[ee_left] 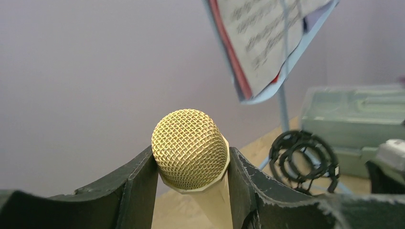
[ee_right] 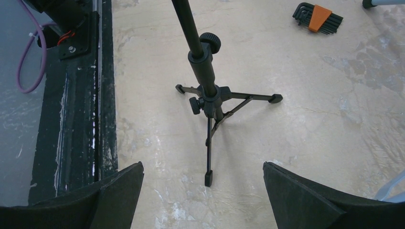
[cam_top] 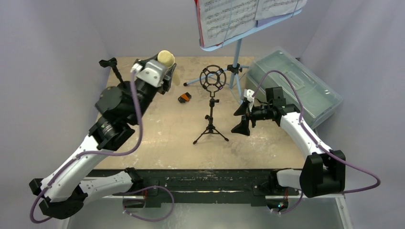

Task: Pack up the instrument practice props
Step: Remove the microphone from the microphone stand, then place the microphone at the center of the board, then pick up the microphone at the center of the board.

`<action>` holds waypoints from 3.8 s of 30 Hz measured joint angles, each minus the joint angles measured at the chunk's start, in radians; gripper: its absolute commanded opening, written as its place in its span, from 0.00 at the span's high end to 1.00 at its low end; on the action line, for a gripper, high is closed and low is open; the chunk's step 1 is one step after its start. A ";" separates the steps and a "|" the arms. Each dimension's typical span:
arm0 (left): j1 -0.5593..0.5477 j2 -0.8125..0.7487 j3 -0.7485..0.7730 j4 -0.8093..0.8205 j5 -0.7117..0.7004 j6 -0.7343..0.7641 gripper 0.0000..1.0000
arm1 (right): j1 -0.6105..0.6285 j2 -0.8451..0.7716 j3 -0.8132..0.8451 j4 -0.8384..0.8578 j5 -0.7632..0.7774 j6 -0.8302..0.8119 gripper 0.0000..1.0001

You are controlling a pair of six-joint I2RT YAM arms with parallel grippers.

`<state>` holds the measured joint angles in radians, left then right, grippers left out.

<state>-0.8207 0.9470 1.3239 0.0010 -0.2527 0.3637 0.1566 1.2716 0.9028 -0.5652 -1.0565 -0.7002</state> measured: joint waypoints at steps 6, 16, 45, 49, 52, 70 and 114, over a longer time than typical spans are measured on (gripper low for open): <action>0.031 0.116 -0.073 -0.084 -0.206 0.017 1.00 | 0.000 0.010 0.000 0.000 0.001 0.000 0.01; 0.415 0.300 -0.143 -0.214 -0.098 -0.147 1.00 | 0.000 0.018 0.000 0.000 0.018 0.000 0.01; 0.666 0.989 0.036 -0.284 -0.119 -0.357 0.86 | 0.000 0.045 0.002 -0.004 0.019 0.000 0.01; 0.683 1.072 0.095 -0.325 -0.131 -0.383 0.73 | 0.000 0.045 0.002 -0.004 0.019 0.000 0.01; 0.693 1.115 0.137 -0.353 -0.130 -0.397 0.61 | 0.000 0.045 0.002 -0.004 0.019 -0.001 0.01; 0.697 1.111 0.163 -0.384 -0.091 -0.396 0.17 | 0.000 0.046 0.002 -0.012 0.019 -0.010 0.01; 0.526 0.186 -0.555 0.043 0.739 -0.492 0.08 | 0.000 0.046 0.011 -0.018 0.030 -0.032 0.01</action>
<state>-0.2943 1.1332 0.7689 0.0441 0.4862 -0.1284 0.1566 1.3174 0.9142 -0.5831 -1.0267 -0.7319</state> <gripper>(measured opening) 0.953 0.987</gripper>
